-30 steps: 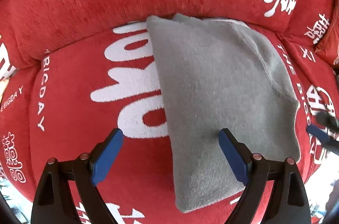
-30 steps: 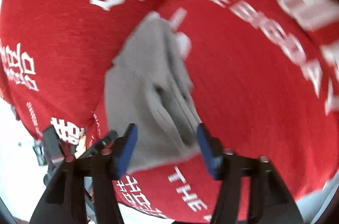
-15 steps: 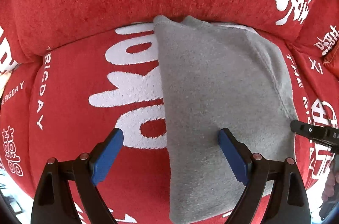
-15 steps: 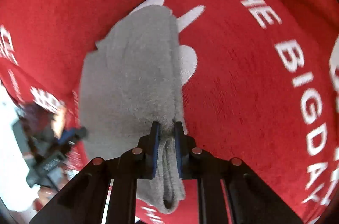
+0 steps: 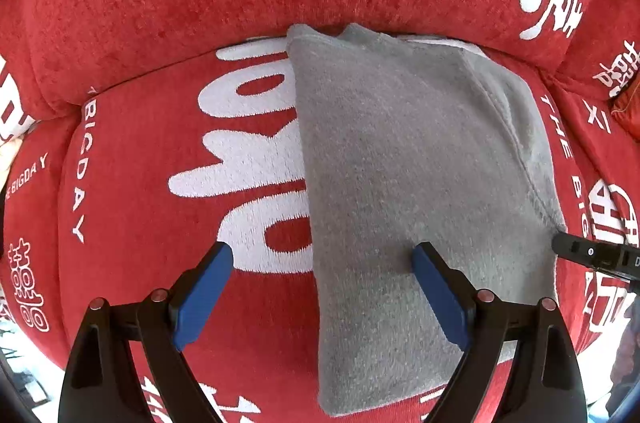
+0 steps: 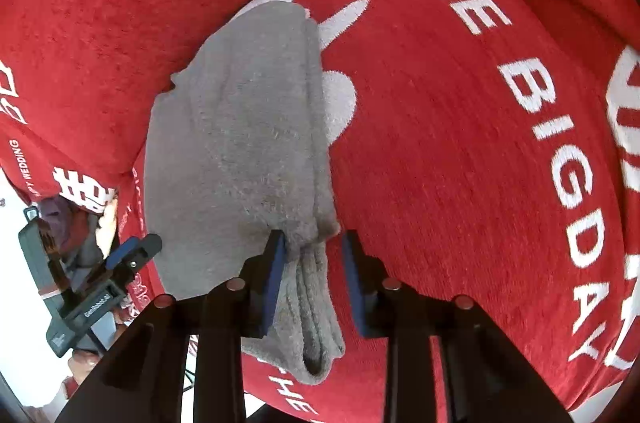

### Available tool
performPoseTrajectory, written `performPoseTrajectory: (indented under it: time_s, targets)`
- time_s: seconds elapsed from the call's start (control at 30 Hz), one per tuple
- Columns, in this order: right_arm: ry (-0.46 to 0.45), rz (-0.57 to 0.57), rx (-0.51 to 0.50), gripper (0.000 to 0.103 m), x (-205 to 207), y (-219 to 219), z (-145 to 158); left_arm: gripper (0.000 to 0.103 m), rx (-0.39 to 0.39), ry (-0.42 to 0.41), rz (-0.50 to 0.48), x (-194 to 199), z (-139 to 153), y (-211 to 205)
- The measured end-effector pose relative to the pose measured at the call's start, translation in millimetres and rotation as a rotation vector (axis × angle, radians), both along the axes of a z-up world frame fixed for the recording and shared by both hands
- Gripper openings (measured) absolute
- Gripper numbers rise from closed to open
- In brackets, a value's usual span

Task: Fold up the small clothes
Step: 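Hold the sweater with the right gripper while the left gripper grasps its opposite edge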

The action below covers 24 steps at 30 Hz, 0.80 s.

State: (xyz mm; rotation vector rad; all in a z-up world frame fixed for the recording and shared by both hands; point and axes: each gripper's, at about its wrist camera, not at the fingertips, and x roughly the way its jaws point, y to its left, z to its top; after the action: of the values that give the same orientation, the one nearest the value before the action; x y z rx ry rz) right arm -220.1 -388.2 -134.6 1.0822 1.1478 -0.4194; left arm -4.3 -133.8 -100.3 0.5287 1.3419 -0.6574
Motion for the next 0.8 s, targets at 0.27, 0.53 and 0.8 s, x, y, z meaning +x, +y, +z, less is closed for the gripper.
performPoseTrajectory:
  time_s: [0.27, 0.53, 0.8]
  targets:
    - [0.009, 0.007, -0.001, 0.034, 1, 1, 2, 0.092, 0.004, 0.006, 0.012, 1, -1, 0]
    - [0.050, -0.002, -0.025, 0.035, -5, -1, 6, 0.092, 0.008, 0.025, 0.040, 5, -4, 4]
    - [-0.011, -0.096, 0.048, 0.045, -28, -13, 6, 0.092, -0.059, 0.127, 0.089, 21, -2, 16]
